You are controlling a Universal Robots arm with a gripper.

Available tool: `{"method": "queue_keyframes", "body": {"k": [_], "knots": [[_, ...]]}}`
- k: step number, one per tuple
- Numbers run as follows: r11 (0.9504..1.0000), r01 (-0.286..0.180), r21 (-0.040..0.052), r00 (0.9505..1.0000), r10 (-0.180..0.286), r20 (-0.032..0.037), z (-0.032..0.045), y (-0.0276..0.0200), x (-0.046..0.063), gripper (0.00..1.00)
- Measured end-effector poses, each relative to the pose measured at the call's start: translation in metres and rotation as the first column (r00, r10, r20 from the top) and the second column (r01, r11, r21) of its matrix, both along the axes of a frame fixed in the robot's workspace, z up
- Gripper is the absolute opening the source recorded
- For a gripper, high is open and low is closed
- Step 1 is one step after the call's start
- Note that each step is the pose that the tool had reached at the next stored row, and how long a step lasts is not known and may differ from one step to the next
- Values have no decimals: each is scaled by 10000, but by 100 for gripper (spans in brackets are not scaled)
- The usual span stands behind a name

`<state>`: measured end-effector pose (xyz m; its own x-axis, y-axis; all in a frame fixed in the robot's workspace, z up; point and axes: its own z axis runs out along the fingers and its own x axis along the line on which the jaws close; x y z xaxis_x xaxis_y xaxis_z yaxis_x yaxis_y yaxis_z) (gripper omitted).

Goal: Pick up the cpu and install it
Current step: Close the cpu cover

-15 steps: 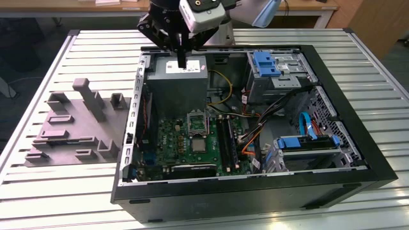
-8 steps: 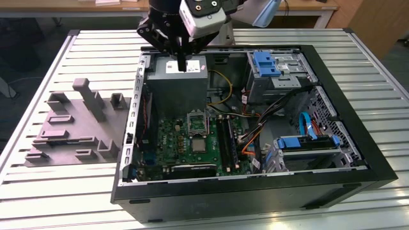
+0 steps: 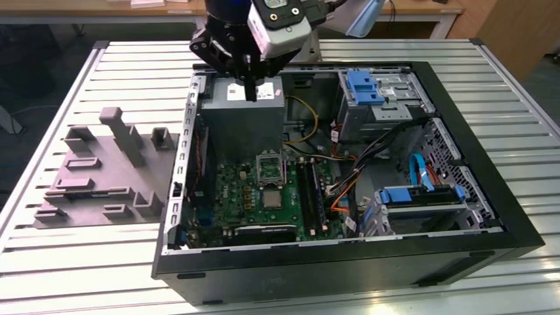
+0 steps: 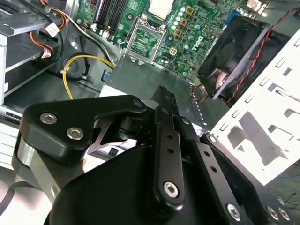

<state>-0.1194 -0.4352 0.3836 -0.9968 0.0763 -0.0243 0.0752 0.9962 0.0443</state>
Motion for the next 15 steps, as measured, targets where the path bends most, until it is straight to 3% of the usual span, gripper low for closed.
{"method": "queue_keyframes", "body": {"k": [11,15], "knots": [[10000,0,0,10000,0,-1,-13,0,12,11],[10000,-1,0,10000,1,-1,-18,-23,12,11]]}}
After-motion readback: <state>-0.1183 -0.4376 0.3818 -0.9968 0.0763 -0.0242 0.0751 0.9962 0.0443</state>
